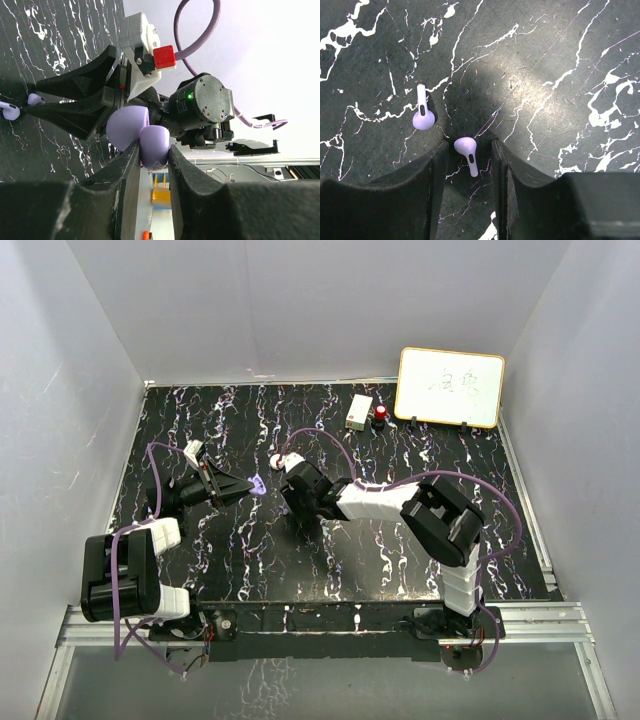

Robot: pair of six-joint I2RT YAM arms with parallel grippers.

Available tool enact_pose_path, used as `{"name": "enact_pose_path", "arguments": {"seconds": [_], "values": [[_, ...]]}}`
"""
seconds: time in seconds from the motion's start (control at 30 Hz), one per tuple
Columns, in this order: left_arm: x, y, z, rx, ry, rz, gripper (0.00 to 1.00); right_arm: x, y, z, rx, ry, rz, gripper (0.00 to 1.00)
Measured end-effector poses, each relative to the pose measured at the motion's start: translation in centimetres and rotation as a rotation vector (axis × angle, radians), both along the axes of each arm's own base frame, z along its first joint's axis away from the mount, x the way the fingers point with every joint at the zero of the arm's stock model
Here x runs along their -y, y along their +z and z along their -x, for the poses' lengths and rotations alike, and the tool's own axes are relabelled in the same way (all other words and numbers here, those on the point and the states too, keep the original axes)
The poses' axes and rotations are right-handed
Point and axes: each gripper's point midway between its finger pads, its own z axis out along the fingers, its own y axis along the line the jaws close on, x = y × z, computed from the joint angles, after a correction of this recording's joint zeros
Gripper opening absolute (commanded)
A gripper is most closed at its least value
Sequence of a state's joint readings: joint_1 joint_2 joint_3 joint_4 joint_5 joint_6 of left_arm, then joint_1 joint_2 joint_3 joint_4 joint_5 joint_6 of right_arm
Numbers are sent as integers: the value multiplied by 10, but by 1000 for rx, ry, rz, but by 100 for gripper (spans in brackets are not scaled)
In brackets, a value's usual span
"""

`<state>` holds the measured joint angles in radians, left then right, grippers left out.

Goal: Insert the wireless bluetooth earbuds into the charging case
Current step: Pick up the earbud from the center of the board.

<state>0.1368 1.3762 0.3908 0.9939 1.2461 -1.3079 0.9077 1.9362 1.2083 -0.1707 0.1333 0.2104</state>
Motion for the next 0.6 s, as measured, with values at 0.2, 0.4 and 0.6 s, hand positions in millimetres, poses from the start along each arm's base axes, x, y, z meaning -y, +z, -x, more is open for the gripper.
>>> {"name": "enact_pose_path", "arguments": {"seconds": [0.2, 0.4, 0.6], "values": [[-1, 0, 0, 3, 2, -2, 0, -2, 1, -3, -2, 1, -13, 31], [-1, 0, 0, 2, 5, -2, 0, -2, 0, -4, -7, 3, -19, 27], [-1, 0, 0, 3, 5, -2, 0, -2, 0, -4, -10, 5, -21, 20]]}}
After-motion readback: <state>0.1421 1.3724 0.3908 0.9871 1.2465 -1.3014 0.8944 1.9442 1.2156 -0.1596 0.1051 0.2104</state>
